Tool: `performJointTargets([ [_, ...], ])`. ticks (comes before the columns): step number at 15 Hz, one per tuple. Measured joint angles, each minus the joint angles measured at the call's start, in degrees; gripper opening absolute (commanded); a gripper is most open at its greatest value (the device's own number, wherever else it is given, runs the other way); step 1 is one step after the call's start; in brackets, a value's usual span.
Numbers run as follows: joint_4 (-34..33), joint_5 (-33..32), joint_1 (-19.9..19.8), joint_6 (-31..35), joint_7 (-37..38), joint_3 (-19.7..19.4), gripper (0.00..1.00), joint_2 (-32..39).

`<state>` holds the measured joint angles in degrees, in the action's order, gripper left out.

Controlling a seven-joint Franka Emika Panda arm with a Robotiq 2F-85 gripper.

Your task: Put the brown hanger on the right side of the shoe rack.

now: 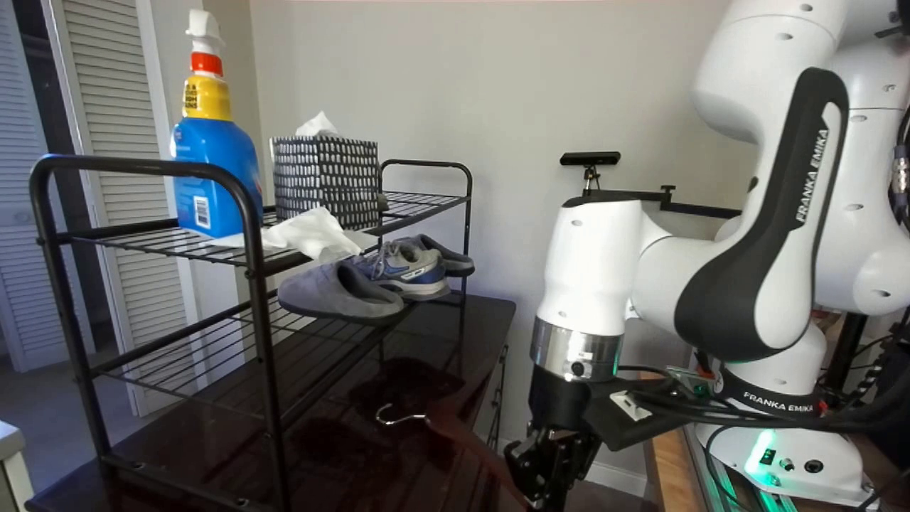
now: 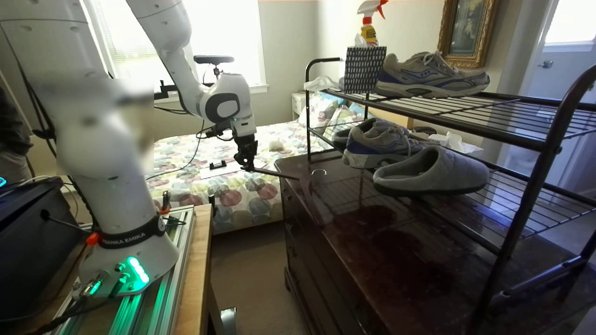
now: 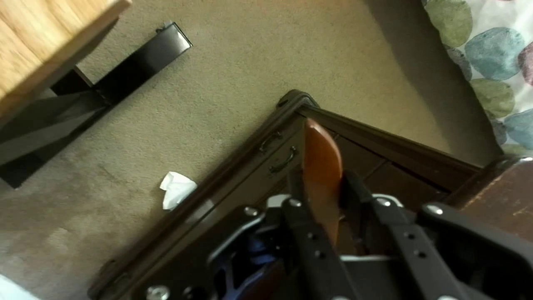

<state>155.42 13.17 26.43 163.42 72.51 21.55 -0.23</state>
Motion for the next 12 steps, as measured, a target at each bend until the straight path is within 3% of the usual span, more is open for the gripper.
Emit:
performJointTargets([
  [2,2.9,-1.2,0.6,-0.4,8.2,2.0,0.07,-3.9],
  [7,1.6,-10.1,-4.9,-9.1,28.9,12.5,0.07,-13.2],
  [12,1.6,-7.8,0.6,-21.9,37.2,16.4,0.07,-21.7],
])
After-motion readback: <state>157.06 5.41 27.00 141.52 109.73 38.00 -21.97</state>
